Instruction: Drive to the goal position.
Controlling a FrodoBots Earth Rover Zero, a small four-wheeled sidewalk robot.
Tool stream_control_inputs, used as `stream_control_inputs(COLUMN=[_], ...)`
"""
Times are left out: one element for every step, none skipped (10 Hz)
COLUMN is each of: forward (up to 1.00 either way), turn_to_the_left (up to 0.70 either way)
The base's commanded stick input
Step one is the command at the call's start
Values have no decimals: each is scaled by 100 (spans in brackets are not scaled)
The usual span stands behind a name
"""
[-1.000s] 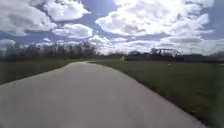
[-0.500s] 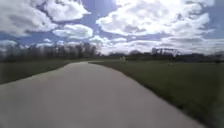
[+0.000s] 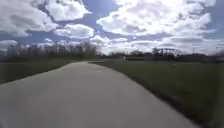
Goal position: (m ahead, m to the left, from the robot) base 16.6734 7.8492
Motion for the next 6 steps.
stream_control_inputs(forward=[100,100,100,100,100,100], turn_to_the_left=[0,0,0,0,0,0])
